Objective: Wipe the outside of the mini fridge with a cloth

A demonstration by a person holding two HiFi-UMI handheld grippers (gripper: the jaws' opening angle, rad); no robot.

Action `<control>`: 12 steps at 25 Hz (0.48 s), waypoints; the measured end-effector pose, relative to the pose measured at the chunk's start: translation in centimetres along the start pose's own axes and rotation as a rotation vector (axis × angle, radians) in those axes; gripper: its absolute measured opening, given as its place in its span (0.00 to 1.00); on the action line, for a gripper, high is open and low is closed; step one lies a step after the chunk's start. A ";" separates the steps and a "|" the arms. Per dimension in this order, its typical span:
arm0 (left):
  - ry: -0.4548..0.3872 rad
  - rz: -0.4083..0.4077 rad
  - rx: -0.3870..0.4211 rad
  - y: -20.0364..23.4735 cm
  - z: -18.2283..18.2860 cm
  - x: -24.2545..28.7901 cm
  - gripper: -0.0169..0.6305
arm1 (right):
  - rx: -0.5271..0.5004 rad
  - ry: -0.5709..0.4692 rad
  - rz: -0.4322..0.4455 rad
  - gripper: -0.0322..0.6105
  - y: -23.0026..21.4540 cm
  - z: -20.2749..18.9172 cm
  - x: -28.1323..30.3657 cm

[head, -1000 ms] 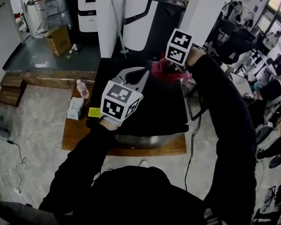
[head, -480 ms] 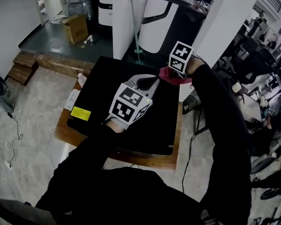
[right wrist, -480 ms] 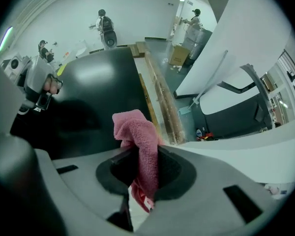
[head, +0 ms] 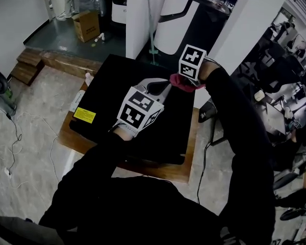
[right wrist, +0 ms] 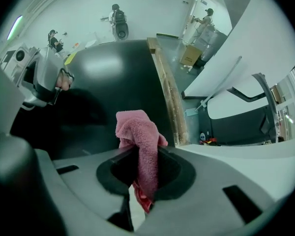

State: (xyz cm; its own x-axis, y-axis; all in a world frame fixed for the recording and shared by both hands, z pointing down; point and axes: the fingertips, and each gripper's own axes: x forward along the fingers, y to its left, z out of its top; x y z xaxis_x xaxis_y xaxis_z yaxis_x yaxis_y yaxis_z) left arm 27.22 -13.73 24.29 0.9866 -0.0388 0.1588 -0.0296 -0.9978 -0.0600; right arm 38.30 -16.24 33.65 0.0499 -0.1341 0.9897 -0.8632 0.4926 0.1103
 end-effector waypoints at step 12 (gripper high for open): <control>0.006 -0.185 -0.011 -2.9 -1.1 -4.5 0.04 | -0.029 0.050 0.039 0.16 11.4 -0.4 -1.3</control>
State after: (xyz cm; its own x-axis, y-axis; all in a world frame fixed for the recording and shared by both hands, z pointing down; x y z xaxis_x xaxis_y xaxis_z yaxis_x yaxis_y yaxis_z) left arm 22.65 -10.75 24.78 0.9745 0.1448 0.1715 0.1501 -0.9885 -0.0183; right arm 28.60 -10.07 33.69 0.0426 -0.0719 0.9965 -0.8499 0.5217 0.0740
